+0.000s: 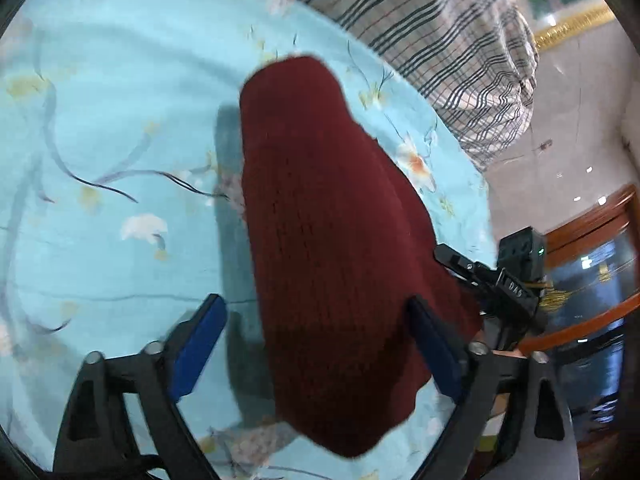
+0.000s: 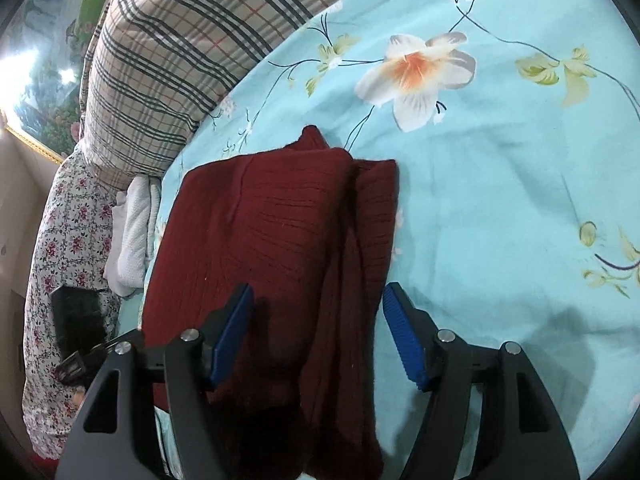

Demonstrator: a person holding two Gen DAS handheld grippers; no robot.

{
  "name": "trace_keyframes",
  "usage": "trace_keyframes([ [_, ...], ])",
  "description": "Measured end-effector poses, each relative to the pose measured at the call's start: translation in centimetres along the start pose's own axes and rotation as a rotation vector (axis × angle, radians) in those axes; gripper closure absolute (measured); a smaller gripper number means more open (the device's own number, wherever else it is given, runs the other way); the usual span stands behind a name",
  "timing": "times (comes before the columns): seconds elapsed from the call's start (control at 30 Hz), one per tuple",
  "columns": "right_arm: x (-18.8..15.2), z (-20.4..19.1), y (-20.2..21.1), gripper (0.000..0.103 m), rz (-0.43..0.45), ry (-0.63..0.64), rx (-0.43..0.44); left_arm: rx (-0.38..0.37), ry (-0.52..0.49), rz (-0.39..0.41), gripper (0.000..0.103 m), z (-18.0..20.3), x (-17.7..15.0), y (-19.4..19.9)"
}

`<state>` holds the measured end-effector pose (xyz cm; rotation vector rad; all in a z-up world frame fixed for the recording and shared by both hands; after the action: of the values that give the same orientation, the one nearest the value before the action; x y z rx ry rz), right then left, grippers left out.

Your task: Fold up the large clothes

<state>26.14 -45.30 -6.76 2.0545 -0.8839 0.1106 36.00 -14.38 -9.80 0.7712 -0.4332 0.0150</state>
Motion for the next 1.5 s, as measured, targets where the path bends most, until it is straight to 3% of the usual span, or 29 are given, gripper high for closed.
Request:
trace_keyframes([
  [0.13, 0.5, 0.5, -0.9, 0.036, -0.021, -0.021, 0.010, -0.065, 0.032, -0.075, 0.002, -1.1, 1.2, -3.1],
  [0.27, 0.7, -0.1, -1.9, 0.036, -0.051, 0.010, -0.002, -0.035, -0.038, -0.082, 0.002, -0.4, 1.9, -5.5],
  [0.37, 0.7, -0.7, -2.7, 0.037, -0.066, 0.043, -0.025, -0.007, -0.105, -0.090, 0.023, 0.6, 2.2, -7.2],
  [0.43, 0.6, -0.8, -3.2, 0.059, -0.082, 0.035, -0.014, 0.006, -0.115, -0.086, 0.031, 0.8, 2.4, -7.7],
  [0.5, 0.3, -0.9, -3.0, 0.066, -0.074, 0.020, 0.024, 0.021, -0.126, -0.078, 0.039, 1.1, 2.4, -7.2],
  [0.77, -4.0, -6.4, -1.5, 0.071, -0.038, 0.067, 0.102, 0.019, -0.148, -0.015, 0.045, 1.6, -1.6, 0.4],
  [1.03, -11.4, -14.6, -6.5, 0.071, -0.143, 0.134, 0.255, 0.165, -0.164, 0.012, 0.045, -2.7, -7.5, 12.7],
  [1.13, -13.3, -16.6, -8.4, 0.071, -0.178, 0.148, 0.283, 0.212, -0.175, 0.028, 0.045, -4.3, -9.2, 15.6],
  [1.23, -14.7, -17.6, -9.8, 0.072, -0.194, 0.166, 0.256, 0.234, -0.155, 0.029, 0.044, -6.8, -10.6, 16.1],
  [1.33, -15.5, -17.2, -10.6, 0.072, -0.188, 0.200, 0.159, 0.267, -0.103, 0.028, 0.039, -10.1, -11.9, 14.7],
  [1.4, -15.7, -16.8, -10.9, 0.070, -0.193, 0.200, 0.136, 0.229, -0.040, 0.044, 0.030, -11.6, -12.2, 14.0],
  [1.47, -15.9, -16.6, -10.7, 0.067, -0.191, 0.202, 0.122, 0.179, 0.011, 0.072, 0.027, -12.6, -12.4, 14.5],
  [1.5, -16.1, -16.6, -10.6, 0.062, -0.189, 0.204, 0.112, 0.183, 0.016, 0.078, 0.023, -12.7, -12.6, 14.8],
])
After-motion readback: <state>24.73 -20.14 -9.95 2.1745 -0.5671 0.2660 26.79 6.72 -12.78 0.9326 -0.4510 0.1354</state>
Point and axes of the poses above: each gripper's, at about its wrist camera, not at the fingertips, and y roughly against the way its jaws point, z to its right, x to its top, the point moved 3 cm from there along -y, roughly the way its jaws point, and after that the axes turned 4 degrees about -y, right-handed, at the moved point
